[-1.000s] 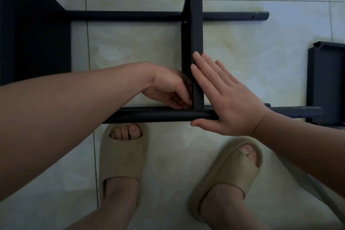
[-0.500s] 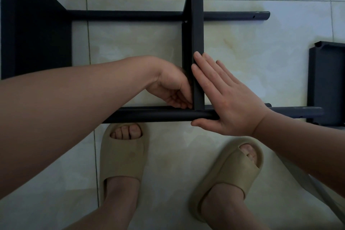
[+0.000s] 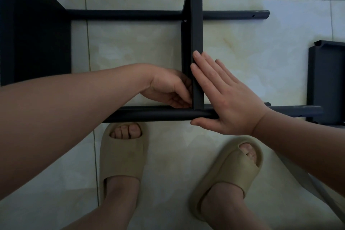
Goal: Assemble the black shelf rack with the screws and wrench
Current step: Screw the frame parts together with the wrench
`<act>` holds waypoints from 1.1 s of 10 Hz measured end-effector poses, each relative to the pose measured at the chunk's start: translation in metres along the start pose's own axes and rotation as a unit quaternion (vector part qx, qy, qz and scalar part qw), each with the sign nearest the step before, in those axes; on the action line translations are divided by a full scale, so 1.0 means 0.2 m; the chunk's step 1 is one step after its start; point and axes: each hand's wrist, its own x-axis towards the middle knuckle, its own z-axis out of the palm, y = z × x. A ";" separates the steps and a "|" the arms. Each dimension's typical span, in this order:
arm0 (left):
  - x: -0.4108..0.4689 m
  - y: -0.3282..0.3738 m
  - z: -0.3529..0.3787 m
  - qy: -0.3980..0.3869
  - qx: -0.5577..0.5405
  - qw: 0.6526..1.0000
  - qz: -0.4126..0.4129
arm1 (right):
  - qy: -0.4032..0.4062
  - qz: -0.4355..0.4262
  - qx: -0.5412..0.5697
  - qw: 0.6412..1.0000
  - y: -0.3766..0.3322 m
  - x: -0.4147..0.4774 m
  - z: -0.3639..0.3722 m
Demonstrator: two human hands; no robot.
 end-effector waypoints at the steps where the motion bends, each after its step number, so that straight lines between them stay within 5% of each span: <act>1: -0.01 0.03 -0.01 -0.009 0.019 0.999 -0.036 | 0.002 -0.001 0.000 1.000 0.00 0.00 0.00; 7: -0.02 -0.06 0.05 0.039 -0.035 0.997 0.059 | 0.010 -0.003 0.008 1.000 0.00 0.00 0.01; 11: -0.02 0.05 0.03 0.051 0.036 0.996 -0.064 | 0.006 0.000 0.005 1.000 0.00 0.00 0.00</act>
